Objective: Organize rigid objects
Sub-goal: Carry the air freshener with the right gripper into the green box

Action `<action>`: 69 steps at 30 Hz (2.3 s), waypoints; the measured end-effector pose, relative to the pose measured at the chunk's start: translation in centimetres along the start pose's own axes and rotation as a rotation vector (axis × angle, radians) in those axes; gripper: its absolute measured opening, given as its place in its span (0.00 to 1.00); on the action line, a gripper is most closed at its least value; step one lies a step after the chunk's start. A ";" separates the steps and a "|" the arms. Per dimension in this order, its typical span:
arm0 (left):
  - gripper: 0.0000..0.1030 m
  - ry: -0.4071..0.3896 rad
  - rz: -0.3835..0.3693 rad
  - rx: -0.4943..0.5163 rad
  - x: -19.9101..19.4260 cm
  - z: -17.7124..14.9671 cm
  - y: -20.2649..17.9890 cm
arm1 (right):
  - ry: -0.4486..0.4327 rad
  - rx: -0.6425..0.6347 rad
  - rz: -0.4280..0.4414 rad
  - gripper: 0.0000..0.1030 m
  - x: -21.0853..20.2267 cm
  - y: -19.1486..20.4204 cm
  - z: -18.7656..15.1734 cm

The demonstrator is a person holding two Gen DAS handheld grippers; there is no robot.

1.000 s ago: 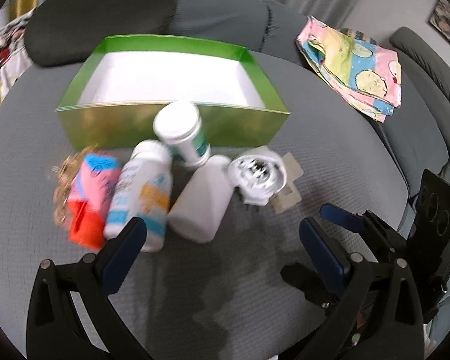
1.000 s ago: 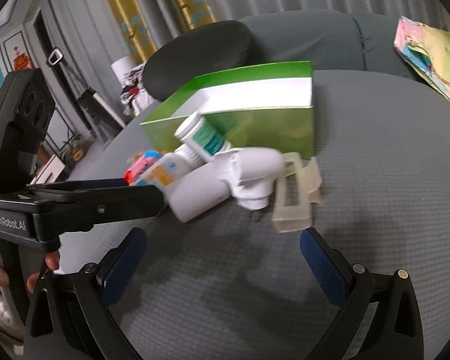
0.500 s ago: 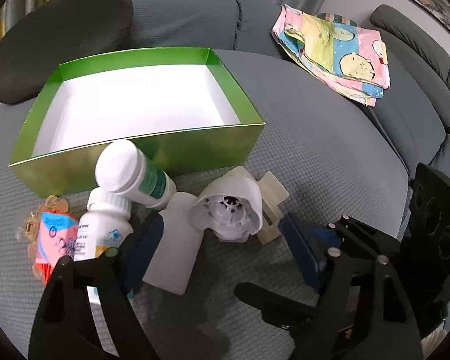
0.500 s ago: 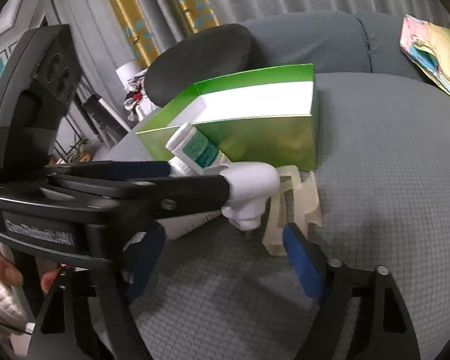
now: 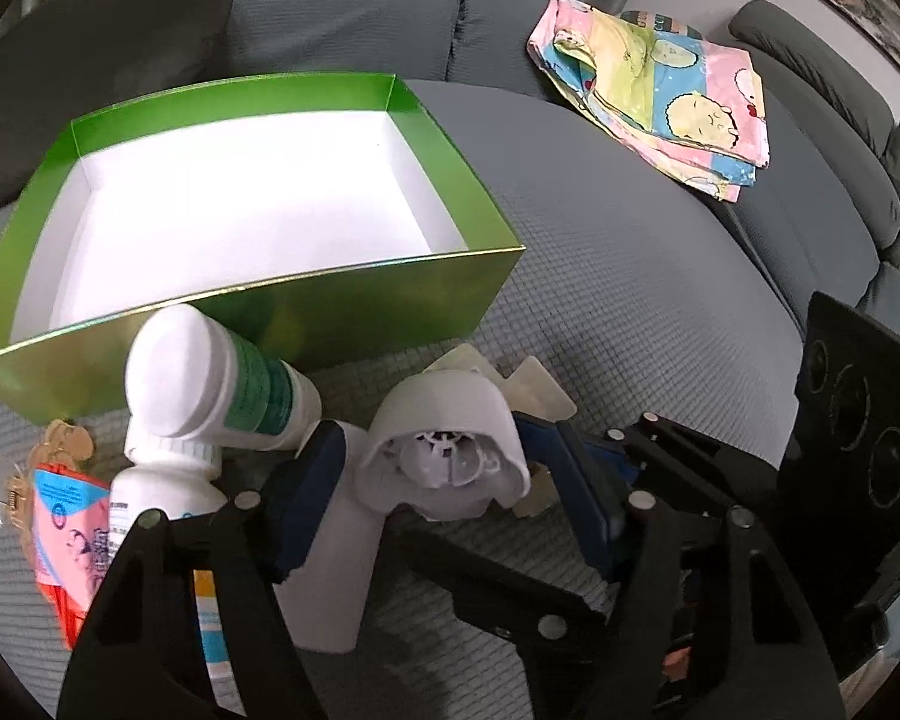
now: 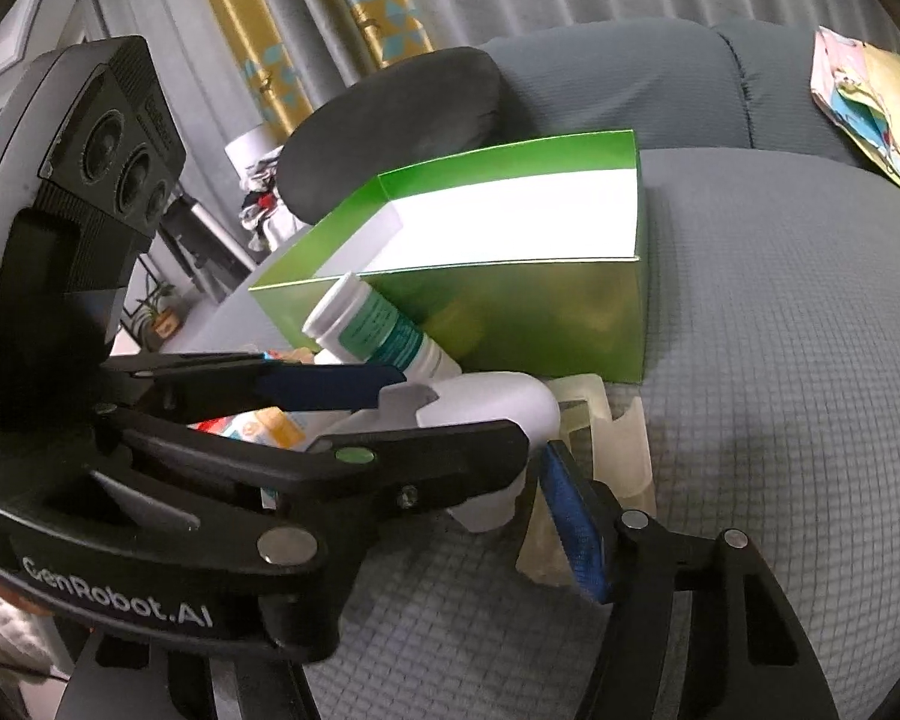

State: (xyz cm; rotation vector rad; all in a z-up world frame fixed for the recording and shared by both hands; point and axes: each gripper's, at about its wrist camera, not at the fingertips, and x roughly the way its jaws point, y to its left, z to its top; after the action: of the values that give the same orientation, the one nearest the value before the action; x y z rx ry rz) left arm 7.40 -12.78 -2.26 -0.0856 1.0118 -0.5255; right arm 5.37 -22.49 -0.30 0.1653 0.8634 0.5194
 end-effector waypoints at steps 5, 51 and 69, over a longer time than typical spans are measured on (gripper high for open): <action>0.65 0.006 -0.009 -0.005 0.2 -0.1 -0.1 | 0.002 0.012 -0.004 0.50 0.5 -0.3 0.1; 0.65 -0.193 0.030 -0.085 -5.0 7.2 3.2 | -0.197 -0.117 -0.020 0.44 -0.9 3.7 8.7; 0.65 -0.134 0.012 -0.146 -2.0 8.0 6.3 | -0.117 -0.085 -0.024 0.44 3.4 2.3 9.4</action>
State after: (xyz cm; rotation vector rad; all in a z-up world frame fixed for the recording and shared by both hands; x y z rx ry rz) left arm 15.55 -7.72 1.70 -0.2410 0.9182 -0.4290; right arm 13.52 -18.18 4.20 0.1068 0.7276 0.5181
